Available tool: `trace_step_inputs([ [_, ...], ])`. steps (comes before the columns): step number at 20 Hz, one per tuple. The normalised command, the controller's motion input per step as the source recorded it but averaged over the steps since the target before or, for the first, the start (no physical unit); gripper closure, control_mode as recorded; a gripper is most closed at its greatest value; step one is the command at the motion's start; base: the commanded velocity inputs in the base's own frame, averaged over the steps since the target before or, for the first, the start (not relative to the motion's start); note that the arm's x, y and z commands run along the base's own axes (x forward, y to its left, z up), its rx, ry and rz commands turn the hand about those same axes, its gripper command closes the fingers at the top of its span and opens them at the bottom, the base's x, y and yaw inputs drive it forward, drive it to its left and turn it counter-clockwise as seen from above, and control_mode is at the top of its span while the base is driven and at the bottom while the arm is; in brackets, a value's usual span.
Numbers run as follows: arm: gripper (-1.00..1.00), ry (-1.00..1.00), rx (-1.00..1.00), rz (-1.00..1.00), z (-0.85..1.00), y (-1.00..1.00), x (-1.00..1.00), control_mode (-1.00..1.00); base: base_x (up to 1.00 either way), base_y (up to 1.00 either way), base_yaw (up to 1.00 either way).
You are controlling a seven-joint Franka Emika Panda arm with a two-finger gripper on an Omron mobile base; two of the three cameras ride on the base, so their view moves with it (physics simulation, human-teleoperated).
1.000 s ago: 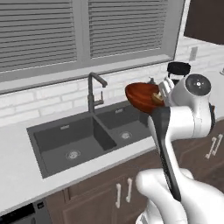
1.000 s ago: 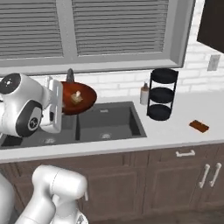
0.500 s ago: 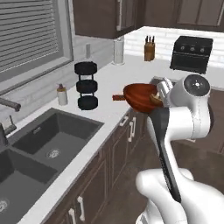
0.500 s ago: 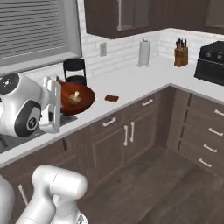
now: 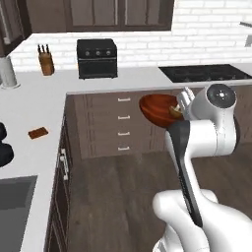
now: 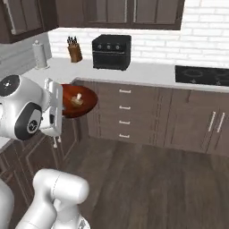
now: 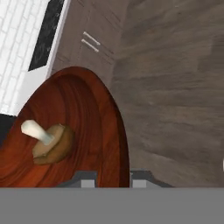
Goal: Pick the mushroom from the sink and place it in the bowl. Then pick the bowl and place it in the microwave. Then close the microwave door and press the start button.
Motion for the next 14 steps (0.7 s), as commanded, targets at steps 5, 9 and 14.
trace_step_inputs([
  [5,1.00,0.00,0.00,0.00,0.00,0.00,0.00,1.00,0.00,-0.19,-0.86],
  [9,1.00,0.00,0.00,0.00,0.00,0.00,0.00,1.00,0.00,-0.17,-0.86],
  [14,1.00,0.00,0.00,0.00,0.00,0.00,0.00,1.00,0.00,-0.17,-0.86],
])
